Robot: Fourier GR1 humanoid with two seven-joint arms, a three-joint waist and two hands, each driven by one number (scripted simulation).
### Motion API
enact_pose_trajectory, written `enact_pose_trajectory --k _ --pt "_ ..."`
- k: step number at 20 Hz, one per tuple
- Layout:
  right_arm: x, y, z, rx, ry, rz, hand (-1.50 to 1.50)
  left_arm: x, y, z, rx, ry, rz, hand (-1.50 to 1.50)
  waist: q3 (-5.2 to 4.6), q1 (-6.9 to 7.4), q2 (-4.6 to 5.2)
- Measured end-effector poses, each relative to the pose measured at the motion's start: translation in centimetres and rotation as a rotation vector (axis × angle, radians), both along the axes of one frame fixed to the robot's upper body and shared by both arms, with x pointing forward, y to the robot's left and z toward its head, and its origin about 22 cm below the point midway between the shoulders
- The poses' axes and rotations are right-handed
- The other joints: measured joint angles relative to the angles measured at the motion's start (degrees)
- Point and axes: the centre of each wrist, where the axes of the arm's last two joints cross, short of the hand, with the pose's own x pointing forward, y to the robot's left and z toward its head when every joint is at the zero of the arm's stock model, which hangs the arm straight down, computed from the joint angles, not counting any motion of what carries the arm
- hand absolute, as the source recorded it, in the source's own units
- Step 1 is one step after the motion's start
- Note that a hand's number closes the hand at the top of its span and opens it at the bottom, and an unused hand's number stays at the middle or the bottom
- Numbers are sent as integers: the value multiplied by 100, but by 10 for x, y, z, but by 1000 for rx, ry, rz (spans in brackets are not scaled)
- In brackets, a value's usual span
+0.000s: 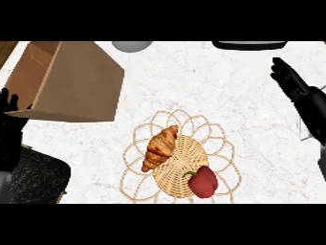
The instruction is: Pick the bell pepper from the placemat and place it in the tiered shelf
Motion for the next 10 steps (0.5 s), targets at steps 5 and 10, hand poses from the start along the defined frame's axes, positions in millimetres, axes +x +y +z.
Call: enact_pose_trajectory --k 5,10 --pt "-1 40 14 4 -54 169 -150 9 -22 2 97 -42 -106 0 -38 -80 -18" --pt "-1 53 15 65 -83 155 150 9 -38 -1 128 -38 -203 0 -43 -293 40"
